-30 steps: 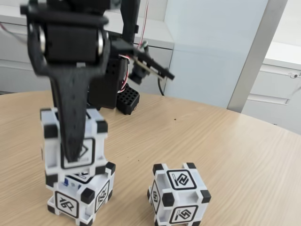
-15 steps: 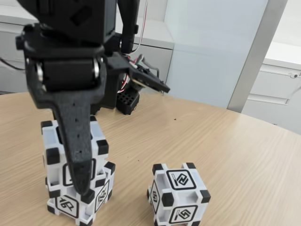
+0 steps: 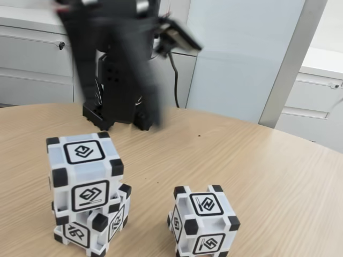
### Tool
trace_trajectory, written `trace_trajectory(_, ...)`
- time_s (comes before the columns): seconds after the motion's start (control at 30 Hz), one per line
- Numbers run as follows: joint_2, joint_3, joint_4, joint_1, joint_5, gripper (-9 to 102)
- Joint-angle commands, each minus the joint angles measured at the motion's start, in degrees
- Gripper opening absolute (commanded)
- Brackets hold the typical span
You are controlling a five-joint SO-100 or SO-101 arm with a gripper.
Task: Stack cubes from left to right.
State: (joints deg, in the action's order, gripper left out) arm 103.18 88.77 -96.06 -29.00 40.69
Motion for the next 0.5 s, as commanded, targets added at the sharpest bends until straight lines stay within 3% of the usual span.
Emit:
trace_trajectory(0.0, 2.3, -1.7, -1.4, 4.0, -3.4, 49)
trace_trajectory(0.23, 1.7, -1.6, -1.3, 14.0, -7.4, 46)
trace_trajectory(0.47, 1.6, -1.7, 1.8, 17.7, 4.7, 47)
